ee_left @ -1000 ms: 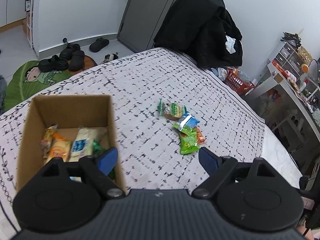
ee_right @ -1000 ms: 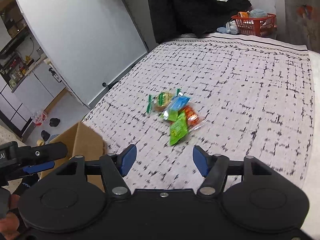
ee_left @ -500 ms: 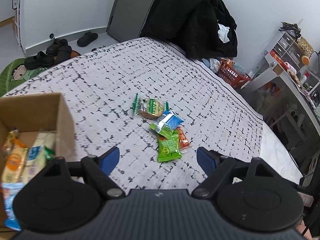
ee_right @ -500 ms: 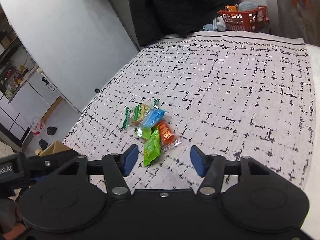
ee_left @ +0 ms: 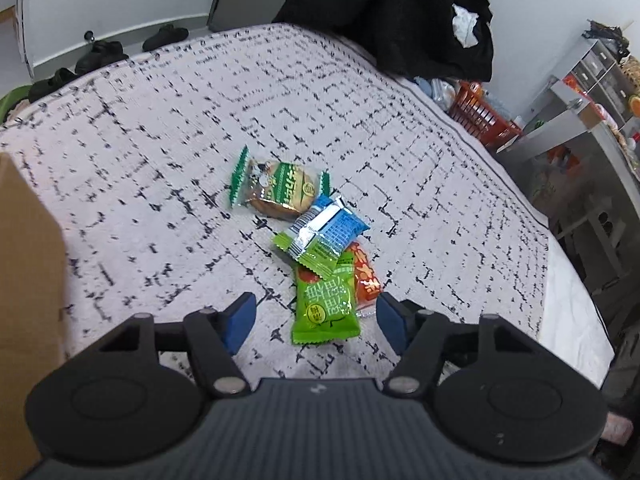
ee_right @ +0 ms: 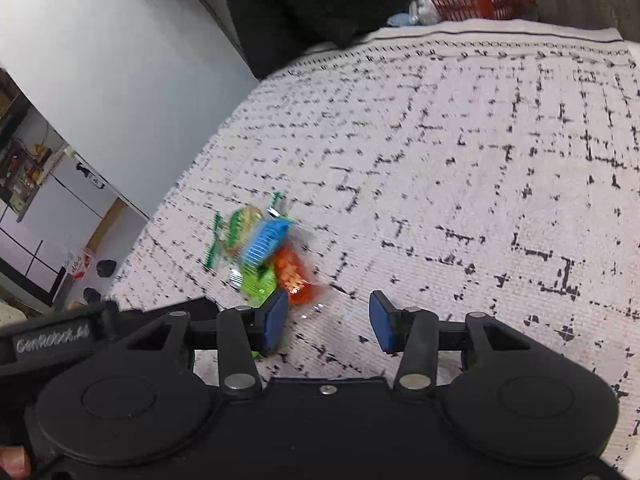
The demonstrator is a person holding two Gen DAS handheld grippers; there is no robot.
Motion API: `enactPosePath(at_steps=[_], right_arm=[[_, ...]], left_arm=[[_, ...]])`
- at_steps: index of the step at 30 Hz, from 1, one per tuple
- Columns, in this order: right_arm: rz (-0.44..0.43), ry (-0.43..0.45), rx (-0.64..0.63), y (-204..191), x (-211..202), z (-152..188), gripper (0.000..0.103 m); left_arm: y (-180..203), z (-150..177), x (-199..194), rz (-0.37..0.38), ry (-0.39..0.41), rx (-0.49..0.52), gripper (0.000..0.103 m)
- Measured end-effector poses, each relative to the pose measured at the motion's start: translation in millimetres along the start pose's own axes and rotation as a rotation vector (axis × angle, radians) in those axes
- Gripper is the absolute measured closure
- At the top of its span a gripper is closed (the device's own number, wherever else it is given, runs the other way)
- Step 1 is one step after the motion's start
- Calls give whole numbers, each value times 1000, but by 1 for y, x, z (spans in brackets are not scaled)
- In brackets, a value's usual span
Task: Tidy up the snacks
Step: 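Close left tool on the green packet while right tool grips the orange packet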
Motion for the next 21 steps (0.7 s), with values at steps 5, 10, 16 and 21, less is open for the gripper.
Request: enactPosePath(at_steps=[5, 10, 16, 21], right_arm=[[-6, 37, 16, 3, 2, -7, 61], [-5, 39, 49, 12, 6, -10, 65], [-10, 43, 0, 4, 15, -16, 65], [-19, 29, -70, -12, 24, -14, 64]], left_arm=[[1, 0, 22, 14, -34, -30, 48], [1, 5, 40, -5, -72, -45, 52], [-4, 7, 40, -54, -51, -23, 70], [-17, 8, 30, -92, -37, -23, 71]])
Point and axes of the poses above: each gripper's, at about its wrist camera, not at the fingertips, and x roughly the way its jaws point, y to its right, z to its underside, the point moved 10 cm from there along x, roughly the way its jaws point
